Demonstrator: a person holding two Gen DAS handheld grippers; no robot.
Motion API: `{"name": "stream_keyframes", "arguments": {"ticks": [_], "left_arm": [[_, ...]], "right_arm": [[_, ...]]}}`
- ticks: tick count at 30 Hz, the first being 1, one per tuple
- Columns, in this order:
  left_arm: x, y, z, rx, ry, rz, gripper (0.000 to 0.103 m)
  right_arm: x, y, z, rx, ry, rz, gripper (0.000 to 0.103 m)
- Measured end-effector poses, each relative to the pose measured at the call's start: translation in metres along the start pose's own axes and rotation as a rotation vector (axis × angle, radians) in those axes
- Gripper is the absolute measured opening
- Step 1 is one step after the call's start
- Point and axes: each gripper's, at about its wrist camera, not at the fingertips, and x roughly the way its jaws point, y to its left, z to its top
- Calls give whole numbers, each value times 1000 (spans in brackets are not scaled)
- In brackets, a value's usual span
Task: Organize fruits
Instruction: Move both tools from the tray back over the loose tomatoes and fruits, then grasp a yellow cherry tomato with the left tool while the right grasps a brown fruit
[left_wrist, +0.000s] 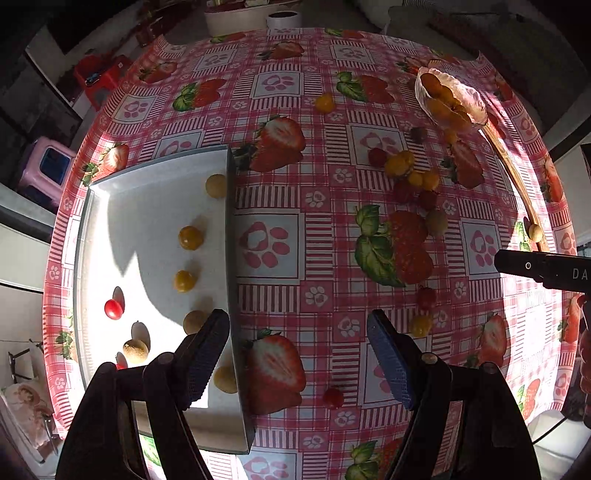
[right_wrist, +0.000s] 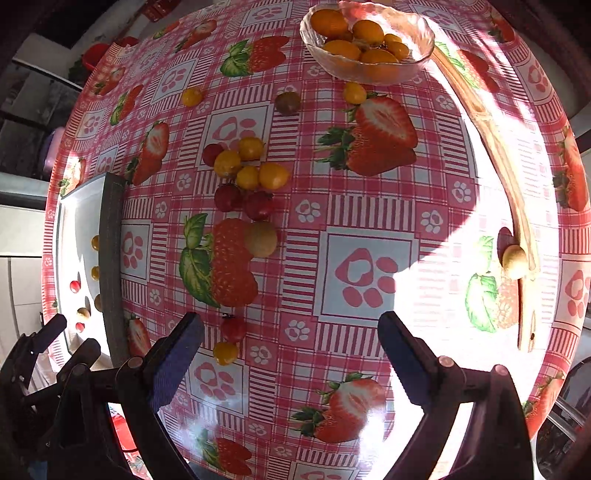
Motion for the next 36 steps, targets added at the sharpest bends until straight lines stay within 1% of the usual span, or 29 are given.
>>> {"name": "stream_keyframes", "arguments": {"ticks": [3, 6, 10, 14, 18, 23, 24, 25, 26, 28, 29, 30, 34, 35, 36], "left_arm": [[13, -14, 11, 12, 18, -17, 78], [23, -26, 19, 8, 40, -41, 78], [28, -45, 10, 12, 47, -57, 78], [33, -61, -10, 41, 53, -43, 78], [42, -68, -23, 1, 60, -67, 78], [52, -77, -32, -29, 57, -69, 78], [53, -78, -33, -38, 53, -71, 77], [54, -79, -34, -47, 48, -75, 77], [55, -80, -34, -54, 45, -77, 77], [57, -83, -35, -60, 46, -77, 66], [60, -83, -33, -63, 52, -82, 63], [61, -83, -33, -69, 53, -81, 63], [61, -85, -34, -80, 40, -73, 63], [61, -87, -32, -81, 40, -71, 61], [61, -88, -31, -79, 39, -72, 59]], "right_arm": [[-4, -31, -7, 44, -10, -28, 96], [-5, -55, -15, 80, -6, -37, 96], [-2, -65, -22, 89, -9, -43, 96], [4, -59, -18, 71, -2, -11, 96], [11, -35, -1, 10, -15, 36, 96], [23, -6, 19, -55, -13, 84, 96], [26, 0, 22, -68, -11, 90, 92], [29, 4, 25, -80, -7, 94, 85], [32, 8, 28, -88, -2, 101, 83], [40, 16, 33, -92, 11, 116, 73], [43, 18, 35, -93, 16, 122, 70], [45, 20, 36, -94, 20, 130, 65], [50, 29, 40, -110, 13, 144, 55], [51, 31, 41, -115, 13, 146, 53], [51, 32, 41, -119, 13, 148, 48]]}}
